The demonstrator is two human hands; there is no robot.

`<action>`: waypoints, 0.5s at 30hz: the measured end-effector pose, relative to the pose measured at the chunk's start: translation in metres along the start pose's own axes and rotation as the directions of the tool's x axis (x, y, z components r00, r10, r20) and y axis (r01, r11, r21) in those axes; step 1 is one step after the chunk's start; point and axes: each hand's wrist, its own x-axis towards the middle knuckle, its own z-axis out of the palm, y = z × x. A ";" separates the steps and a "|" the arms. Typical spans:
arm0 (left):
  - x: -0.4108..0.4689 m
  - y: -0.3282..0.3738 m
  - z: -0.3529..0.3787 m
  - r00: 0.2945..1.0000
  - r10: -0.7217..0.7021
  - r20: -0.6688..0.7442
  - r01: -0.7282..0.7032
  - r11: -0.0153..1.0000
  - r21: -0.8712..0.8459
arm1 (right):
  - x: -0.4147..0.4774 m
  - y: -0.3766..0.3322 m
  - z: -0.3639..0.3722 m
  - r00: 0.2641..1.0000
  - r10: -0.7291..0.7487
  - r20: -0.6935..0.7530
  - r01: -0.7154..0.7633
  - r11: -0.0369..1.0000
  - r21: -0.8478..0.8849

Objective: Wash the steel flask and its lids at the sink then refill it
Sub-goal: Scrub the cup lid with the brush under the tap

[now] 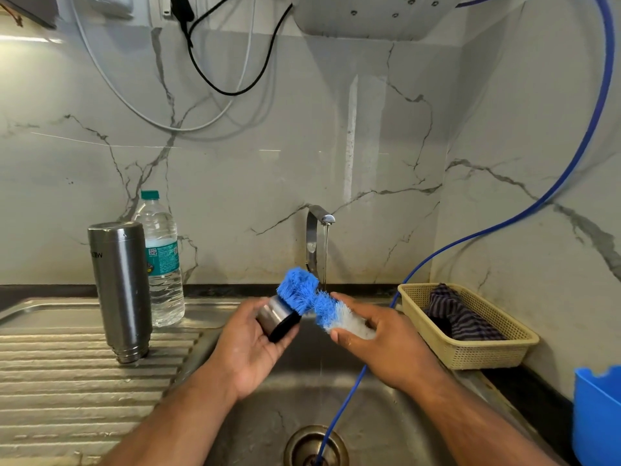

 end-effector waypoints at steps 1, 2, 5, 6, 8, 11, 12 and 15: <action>-0.001 0.000 0.000 1.000 -0.009 0.021 0.009 1.000 -0.008 | 0.000 -0.001 -0.001 1.000 -0.013 0.001 0.013 1.000 0.017; -0.001 0.000 0.000 0.999 -0.008 0.032 0.008 1.000 0.005 | 0.000 -0.001 -0.001 1.000 -0.022 -0.002 0.022 0.999 0.029; 0.000 0.000 -0.002 0.999 0.023 0.028 -0.026 0.990 0.138 | 0.002 -0.002 -0.002 0.999 -0.010 -0.039 0.010 1.000 0.019; 0.000 0.001 -0.003 0.999 0.039 0.021 -0.042 0.983 0.179 | 0.001 -0.002 -0.002 0.999 -0.011 -0.033 0.012 0.999 0.031; -0.001 0.000 -0.004 0.997 0.069 0.022 -0.072 0.973 0.220 | 0.000 -0.005 -0.003 0.999 -0.037 0.006 0.037 0.997 0.072; -0.001 0.000 -0.005 0.995 0.094 0.028 -0.098 0.970 0.222 | -0.001 -0.008 -0.002 0.998 -0.042 0.045 0.039 0.997 0.067; 0.000 0.000 -0.004 0.996 0.090 0.023 -0.093 0.972 0.214 | 0.000 -0.007 -0.002 0.999 -0.026 0.035 0.024 0.998 0.049; 0.000 -0.003 -0.002 0.999 0.042 -0.004 -0.041 0.988 0.149 | 0.001 0.000 -0.001 1.000 0.014 0.008 -0.014 1.000 0.016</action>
